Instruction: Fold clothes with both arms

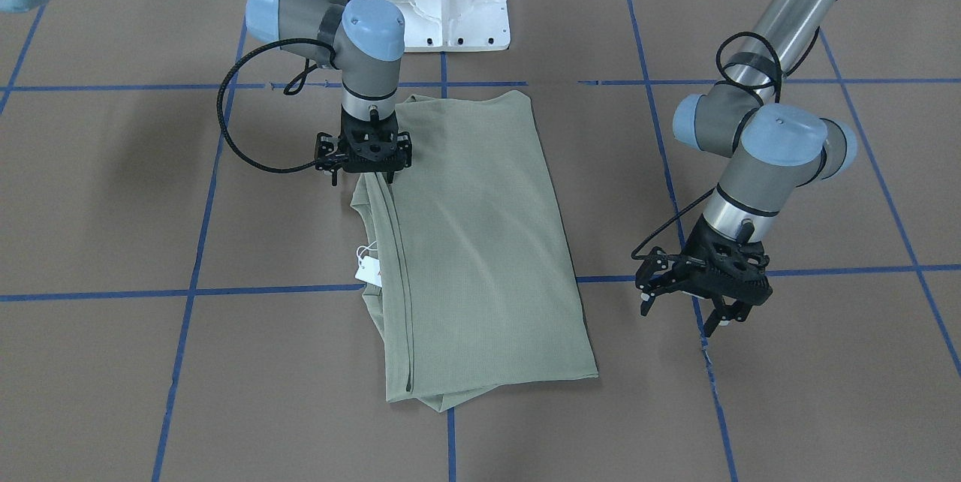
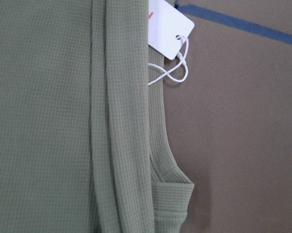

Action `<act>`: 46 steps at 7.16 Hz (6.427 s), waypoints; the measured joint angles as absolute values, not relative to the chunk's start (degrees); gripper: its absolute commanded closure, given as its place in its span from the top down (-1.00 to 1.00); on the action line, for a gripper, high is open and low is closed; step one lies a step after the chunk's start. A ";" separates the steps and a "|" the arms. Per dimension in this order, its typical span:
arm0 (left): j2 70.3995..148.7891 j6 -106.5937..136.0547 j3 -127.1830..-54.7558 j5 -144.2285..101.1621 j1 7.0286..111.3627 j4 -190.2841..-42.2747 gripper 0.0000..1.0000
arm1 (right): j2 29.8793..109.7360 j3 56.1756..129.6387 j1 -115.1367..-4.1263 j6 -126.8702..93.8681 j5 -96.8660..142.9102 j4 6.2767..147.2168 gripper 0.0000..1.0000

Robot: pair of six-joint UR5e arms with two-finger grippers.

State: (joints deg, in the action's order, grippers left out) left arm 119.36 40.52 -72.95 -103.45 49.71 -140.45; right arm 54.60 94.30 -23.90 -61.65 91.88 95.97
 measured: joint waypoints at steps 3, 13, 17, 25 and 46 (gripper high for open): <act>119.35 40.52 -72.95 -103.45 49.42 -140.45 1.00 | 56.33 94.32 -27.44 -57.88 93.19 96.86 1.00; 118.77 40.59 -73.32 -103.45 48.95 -140.62 1.00 | 42.86 80.14 -34.73 -58.55 97.98 90.64 1.00; 118.03 40.52 -73.84 -103.45 48.95 -140.97 1.00 | 42.27 72.87 -34.51 -58.66 97.83 84.02 1.00; 117.90 42.16 -75.69 -104.70 48.87 -140.96 1.00 | 48.59 75.37 -43.96 -50.69 98.79 89.88 1.00; 102.20 104.85 -106.59 -80.68 9.49 -131.24 0.72 | 79.47 116.81 -20.66 -96.68 85.69 61.17 1.00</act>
